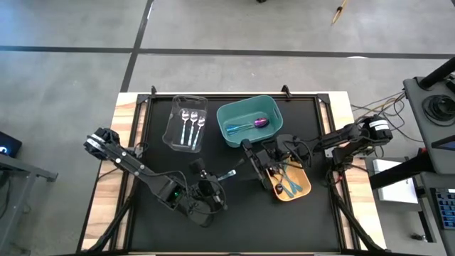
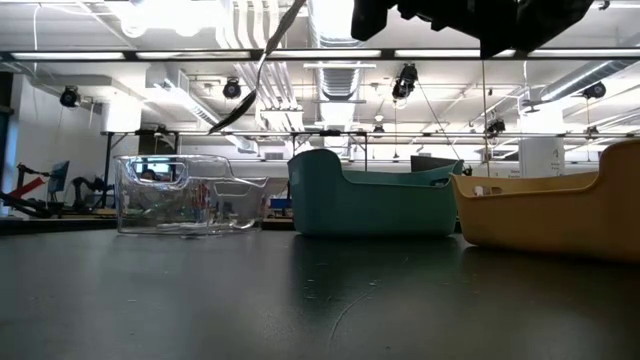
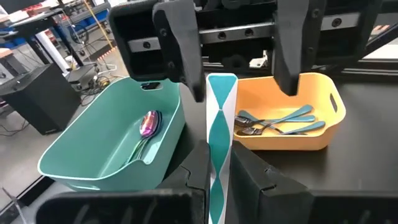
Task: Sort silverware by color (type)
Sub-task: Put the patterned blue spoon into the transparent bin
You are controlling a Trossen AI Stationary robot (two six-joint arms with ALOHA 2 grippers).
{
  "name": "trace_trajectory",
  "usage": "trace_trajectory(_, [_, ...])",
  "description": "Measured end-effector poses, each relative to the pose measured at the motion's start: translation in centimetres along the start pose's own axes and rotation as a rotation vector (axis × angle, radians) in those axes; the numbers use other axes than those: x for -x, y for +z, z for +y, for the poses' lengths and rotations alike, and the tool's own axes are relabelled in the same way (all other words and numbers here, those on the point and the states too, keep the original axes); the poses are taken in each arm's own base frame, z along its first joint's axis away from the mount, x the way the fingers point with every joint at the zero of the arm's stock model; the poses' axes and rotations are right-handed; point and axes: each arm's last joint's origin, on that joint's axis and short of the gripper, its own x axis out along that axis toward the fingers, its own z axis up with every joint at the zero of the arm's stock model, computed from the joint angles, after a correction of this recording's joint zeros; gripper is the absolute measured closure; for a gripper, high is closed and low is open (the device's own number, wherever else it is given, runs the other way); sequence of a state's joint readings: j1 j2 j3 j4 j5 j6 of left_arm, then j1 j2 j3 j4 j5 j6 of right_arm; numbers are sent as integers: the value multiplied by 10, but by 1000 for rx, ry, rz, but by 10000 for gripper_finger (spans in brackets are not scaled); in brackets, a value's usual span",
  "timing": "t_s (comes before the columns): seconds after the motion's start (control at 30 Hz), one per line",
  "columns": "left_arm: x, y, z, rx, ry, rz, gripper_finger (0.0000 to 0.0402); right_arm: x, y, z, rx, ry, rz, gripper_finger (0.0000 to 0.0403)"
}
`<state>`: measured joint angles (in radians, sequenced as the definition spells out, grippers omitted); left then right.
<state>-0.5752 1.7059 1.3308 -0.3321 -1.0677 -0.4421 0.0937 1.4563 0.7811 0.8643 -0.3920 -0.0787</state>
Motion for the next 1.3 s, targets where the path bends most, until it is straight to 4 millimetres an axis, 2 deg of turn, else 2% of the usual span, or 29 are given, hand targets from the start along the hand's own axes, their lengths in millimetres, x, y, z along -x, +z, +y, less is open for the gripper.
trace_trajectory(0.53, [-14, 3, -9, 18, -3, -48, 382, 0, 0, -1, 25, -26, -5, 218])
trace_trajectory(0.67, [-15, 3, -9, 18, -2, -49, 380, 0, 0, -1, 28, -26, -5, 260])
trace_trajectory(0.83, [-15, 3, -10, 22, -1, -53, 377, 0, 0, -1, 40, -26, -5, 349])
trace_trajectory(0.97, [-15, 3, -10, 23, 0, -54, 374, 0, 1, 0, 49, -16, -6, 358])
trace_trajectory(1.1, [-15, 3, -9, 34, 1, -55, 348, 0, 1, 1, 44, -16, -7, 358])
trace_trajectory(1.3, [-12, 8, -6, 40, -9, -59, 279, 1, 3, 1, 32, -13, 10, 358])
